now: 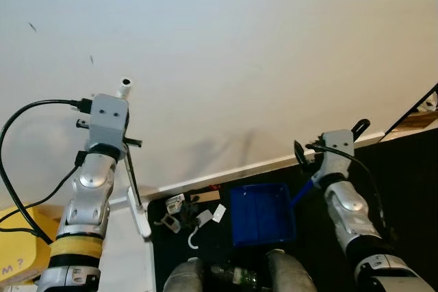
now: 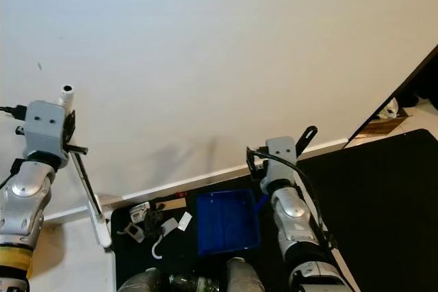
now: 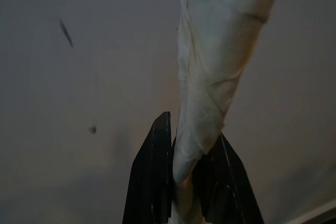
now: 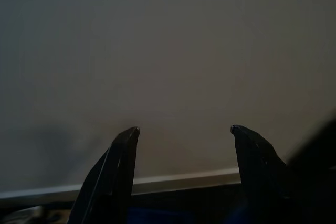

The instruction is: Sweep floor

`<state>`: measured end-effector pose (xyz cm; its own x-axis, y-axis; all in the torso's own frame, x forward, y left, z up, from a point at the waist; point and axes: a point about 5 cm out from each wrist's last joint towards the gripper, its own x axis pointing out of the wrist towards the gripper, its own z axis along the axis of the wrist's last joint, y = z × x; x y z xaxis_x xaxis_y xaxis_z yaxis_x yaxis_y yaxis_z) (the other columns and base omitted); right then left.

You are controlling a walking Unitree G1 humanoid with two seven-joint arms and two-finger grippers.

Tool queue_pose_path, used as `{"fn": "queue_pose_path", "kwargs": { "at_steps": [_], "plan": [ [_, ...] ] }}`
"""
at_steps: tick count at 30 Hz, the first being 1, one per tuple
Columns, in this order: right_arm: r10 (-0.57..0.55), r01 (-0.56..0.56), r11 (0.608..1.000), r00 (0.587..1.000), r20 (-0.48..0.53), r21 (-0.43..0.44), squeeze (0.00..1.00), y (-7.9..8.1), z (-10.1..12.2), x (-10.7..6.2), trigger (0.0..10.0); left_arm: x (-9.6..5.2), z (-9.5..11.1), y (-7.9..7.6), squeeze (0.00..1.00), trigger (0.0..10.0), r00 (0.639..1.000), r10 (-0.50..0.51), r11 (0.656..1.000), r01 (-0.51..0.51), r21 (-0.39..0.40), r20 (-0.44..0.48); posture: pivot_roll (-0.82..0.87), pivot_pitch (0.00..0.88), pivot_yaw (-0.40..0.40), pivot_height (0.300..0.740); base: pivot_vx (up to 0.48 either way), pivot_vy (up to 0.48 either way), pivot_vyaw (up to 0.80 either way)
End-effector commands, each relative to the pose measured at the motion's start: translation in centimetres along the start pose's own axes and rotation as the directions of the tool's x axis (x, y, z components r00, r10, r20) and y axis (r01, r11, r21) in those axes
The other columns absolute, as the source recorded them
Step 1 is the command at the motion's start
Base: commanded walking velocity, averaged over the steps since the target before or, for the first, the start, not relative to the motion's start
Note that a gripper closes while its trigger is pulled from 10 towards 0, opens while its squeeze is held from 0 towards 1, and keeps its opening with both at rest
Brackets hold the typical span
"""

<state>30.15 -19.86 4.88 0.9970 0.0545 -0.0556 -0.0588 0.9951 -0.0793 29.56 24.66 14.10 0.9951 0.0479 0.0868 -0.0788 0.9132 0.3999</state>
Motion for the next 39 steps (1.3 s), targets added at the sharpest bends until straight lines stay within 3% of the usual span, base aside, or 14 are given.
{"fn": "queue_pose_path", "kwargs": {
  "at_steps": [1, 8, 11, 12, 13, 14, 26, 27, 31, 39],
  "plan": [
    [-0.051, 0.051, 0.999, 0.999, 0.015, -0.015, 0.00, -1.6, 0.2, -0.5, 10.0, 0.0, 1.2, 0.8, 0.00, 10.0, 0.999, 0.023, 0.998, -0.025, 0.051, 0.049, 0.03, 0.046, -0.011, 0.740, 0.000, 0.000, 0.00],
    [-0.233, 0.238, 0.969, 0.969, -0.077, 0.069, 0.00, -4.4, -1.2, -1.7, 10.0, -0.8, 0.7, -0.2, 0.00, 10.0, 0.999, 0.033, 0.999, -0.034, 0.038, 0.026, 0.04, 0.049, -0.026, 0.740, 0.000, 0.000, 0.00],
    [-0.242, 0.251, 0.963, 0.966, -0.090, 0.098, 0.00, -4.9, -1.4, -1.9, 10.0, -1.1, 0.4, -0.3, 0.00, 10.0, 0.999, 0.049, 0.999, -0.049, 0.021, 0.008, 0.04, 0.049, -0.028, 0.740, 0.000, 0.000, 0.00],
    [-0.238, 0.248, 0.963, 0.967, -0.094, 0.106, 0.30, -5.0, -1.4, -1.9, 10.0, -1.2, 0.3, -0.4, 0.00, 10.0, 0.999, 0.051, 0.999, -0.051, 0.019, 0.005, 0.04, 0.049, -0.035, 0.740, 0.000, 0.000, 0.00],
    [-0.238, 0.248, 0.963, 0.967, -0.094, 0.106, 0.30, -5.0, -1.4, -1.9, 10.0, -1.2, 0.3, -0.4, 0.00, 10.0, 0.999, 0.051, 0.999, -0.051, 0.019, 0.005, 0.04, 0.049, -0.035, 0.740, 0.000, 0.000, 0.00],
    [-0.220, 0.230, 0.966, 0.971, -0.090, 0.119, 1.00, -5.0, -1.3, -1.7, 10.0, -1.2, 0.4, -0.4, 0.00, 10.0, 0.999, 0.052, 0.999, -0.052, 0.016, 0.004, 0.04, 0.049, -0.038, 0.740, 0.000, 0.000, 0.00],
    [-0.109, 0.126, 0.983, 0.986, -0.126, 0.134, 0.97, -5.1, -0.3, -0.1, 10.0, -0.8, 0.7, -0.9, 0.00, 10.0, 0.998, 0.067, 0.998, -0.067, -0.010, 0.003, 0.03, 0.042, -0.041, 0.740, 0.000, 0.000, 0.00],
    [-0.099, 0.116, 0.985, 0.987, -0.130, 0.129, 0.00, -5.1, -0.1, 0.0, 10.0, -0.8, 0.7, -0.9, 0.00, 10.0, 0.998, 0.071, 0.997, -0.071, -0.012, 0.002, 0.04, 0.041, -0.039, 0.740, 0.000, 0.000, 0.00],
    [-0.095, 0.111, 0.990, 0.981, -0.171, 0.086, 0.00, -5.8, 0.9, 1.3, 10.0, -0.5, 1.0, -1.0, 0.00, 10.0, 0.998, 0.070, 0.997, -0.070, -0.016, 0.007, 0.05, 0.047, -0.039, 0.740, 0.000, 0.000, 0.00],
    [-0.056, 0.062, 0.998, 0.975, -0.215, 0.020, 0.00, -6.1, 1.6, 2.2, 10.0, -0.7, 1.1, -0.8, 0.00, 10.0, 0.997, 0.080, 0.997, -0.080, -0.013, 0.006, 0.07, 0.065, -0.038, 0.740, 0.000, 0.000, 0.00]
  ]
}}
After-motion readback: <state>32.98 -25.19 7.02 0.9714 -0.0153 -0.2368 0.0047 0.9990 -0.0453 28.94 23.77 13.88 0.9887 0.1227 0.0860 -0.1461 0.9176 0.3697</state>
